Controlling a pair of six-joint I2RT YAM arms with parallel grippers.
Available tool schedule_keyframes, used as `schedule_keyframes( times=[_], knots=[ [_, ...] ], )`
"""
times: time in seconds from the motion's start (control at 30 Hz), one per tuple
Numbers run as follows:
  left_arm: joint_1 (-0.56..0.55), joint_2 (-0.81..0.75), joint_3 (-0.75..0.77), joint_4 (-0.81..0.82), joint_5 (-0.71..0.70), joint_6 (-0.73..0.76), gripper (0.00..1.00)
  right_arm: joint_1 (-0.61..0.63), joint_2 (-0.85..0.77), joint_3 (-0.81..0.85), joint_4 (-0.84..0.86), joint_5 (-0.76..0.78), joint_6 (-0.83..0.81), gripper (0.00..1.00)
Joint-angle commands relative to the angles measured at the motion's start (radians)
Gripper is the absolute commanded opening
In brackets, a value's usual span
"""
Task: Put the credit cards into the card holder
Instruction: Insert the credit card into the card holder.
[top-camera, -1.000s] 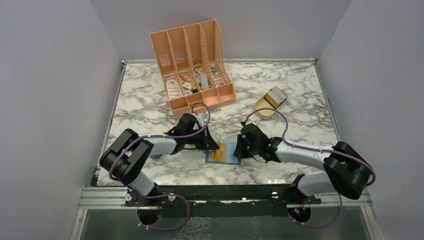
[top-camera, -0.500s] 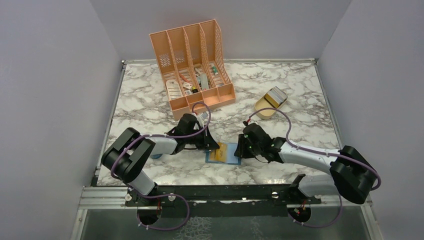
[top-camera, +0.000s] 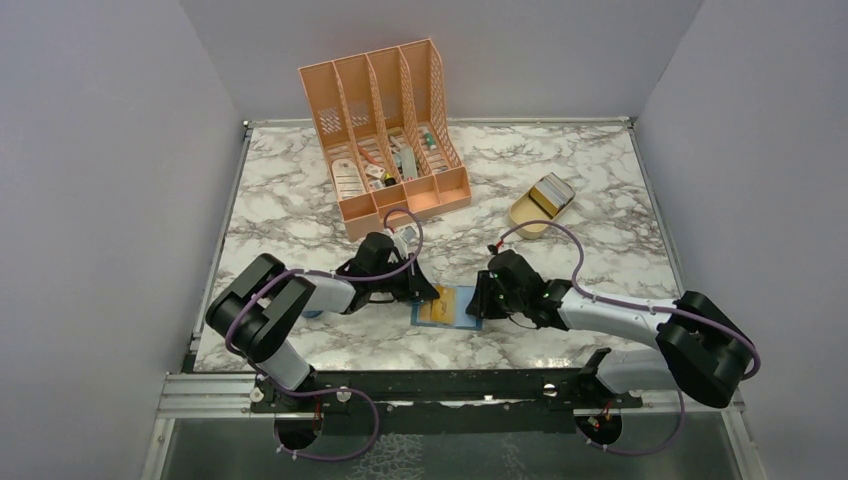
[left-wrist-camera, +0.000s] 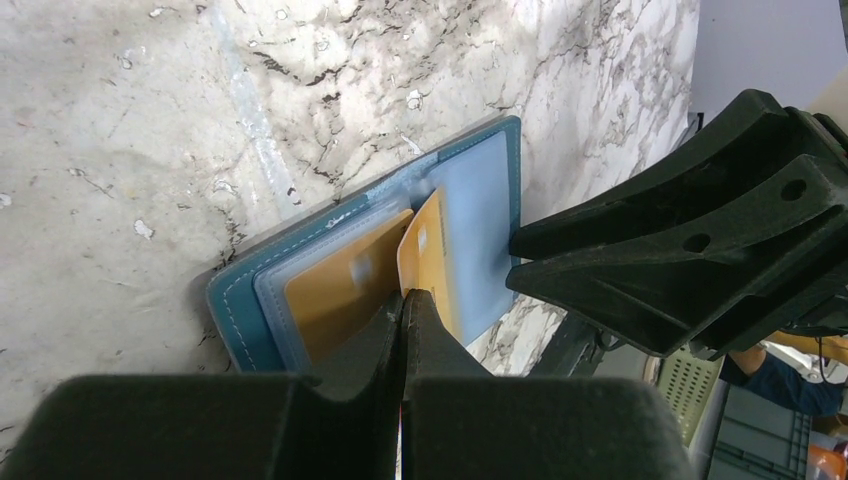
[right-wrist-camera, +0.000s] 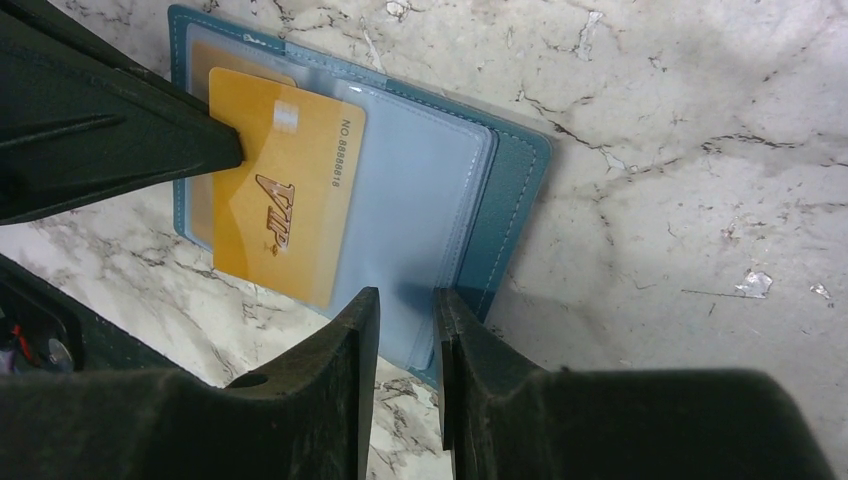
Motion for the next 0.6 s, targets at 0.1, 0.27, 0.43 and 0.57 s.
schedule_keyframes(
  times=[0.1,0.27,0.43,0.57],
  knots=[
    [-0.025,0.013,-0.054,0.069,-0.087,-0.033,0.0,0.001,0.013,-0.019,0.064,-0.02,0.03,0.27],
    [-0.049,0.018,-0.056,0.097,-0.113,-0.065,0.0,0.002,0.013,-0.016,0.069,-0.024,0.034,0.27],
    [-0.053,-0.012,-0.052,0.092,-0.122,-0.072,0.27,0.002,-0.026,0.035,-0.04,0.048,-0.007,0.27],
    [-0.053,-0.06,-0.06,0.064,-0.144,-0.077,0.4,0.001,-0.063,0.054,-0.096,0.105,-0.028,0.27]
  ],
)
